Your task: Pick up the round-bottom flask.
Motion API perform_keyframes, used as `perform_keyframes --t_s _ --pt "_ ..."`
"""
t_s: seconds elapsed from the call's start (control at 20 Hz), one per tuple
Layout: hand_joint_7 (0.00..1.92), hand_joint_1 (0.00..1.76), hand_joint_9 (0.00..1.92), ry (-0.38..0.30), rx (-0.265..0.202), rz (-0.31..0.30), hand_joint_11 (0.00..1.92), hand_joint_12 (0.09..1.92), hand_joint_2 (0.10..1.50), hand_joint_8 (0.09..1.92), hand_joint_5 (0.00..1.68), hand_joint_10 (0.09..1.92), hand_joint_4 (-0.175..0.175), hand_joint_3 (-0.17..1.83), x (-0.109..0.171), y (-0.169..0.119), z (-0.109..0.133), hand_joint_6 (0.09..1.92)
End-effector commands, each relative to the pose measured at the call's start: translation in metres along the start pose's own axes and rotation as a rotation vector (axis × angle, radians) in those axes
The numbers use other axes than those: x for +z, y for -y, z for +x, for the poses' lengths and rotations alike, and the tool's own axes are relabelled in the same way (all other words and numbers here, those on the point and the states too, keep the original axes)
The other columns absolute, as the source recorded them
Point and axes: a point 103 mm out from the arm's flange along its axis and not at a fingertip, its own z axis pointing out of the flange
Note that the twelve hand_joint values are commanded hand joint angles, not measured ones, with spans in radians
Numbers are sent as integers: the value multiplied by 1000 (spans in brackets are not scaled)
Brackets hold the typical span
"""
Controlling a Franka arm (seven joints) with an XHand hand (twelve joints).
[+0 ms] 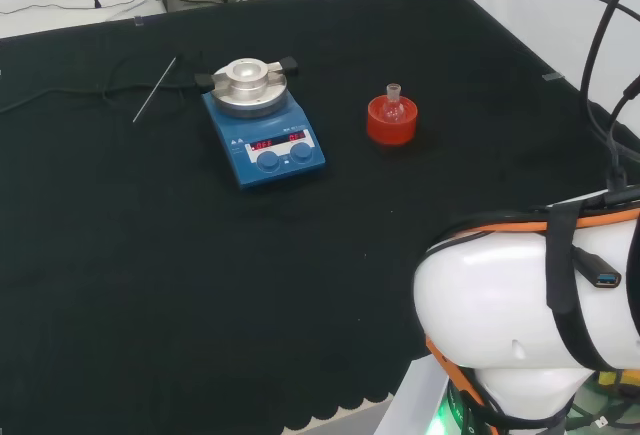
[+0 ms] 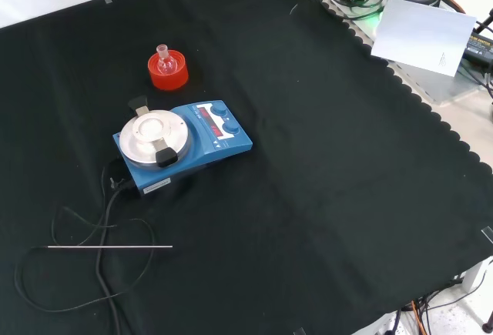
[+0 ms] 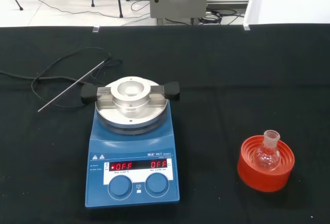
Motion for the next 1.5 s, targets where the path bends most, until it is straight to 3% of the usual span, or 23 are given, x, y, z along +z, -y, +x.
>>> perform_keyframes --t_s 0.05,0.15,0.35,0.7,1.1,1.5 --pt "348 339 442 7 1 -8 343 1250 1074 825 278 911 -32 656 0 0 0 87" --pt "133 112 210 8 1 -8 78 1119 1233 609 260 724 -31 425 0 0 0 87" --pt "79 46 149 8 4 -5 2 1079 1300 529 256 659 -30 313 0 0 0 87" --pt "80 51 148 -3 28 16 0 1075 1303 523 256 655 -30 295 12 -16 -12 87" --pt "103 142 172 -23 93 15 0 1087 1270 526 257 663 -34 245 43 -45 -29 87" --pt "148 256 253 -102 135 -9 0 1188 1232 557 298 690 -48 215 93 -103 -60 87"
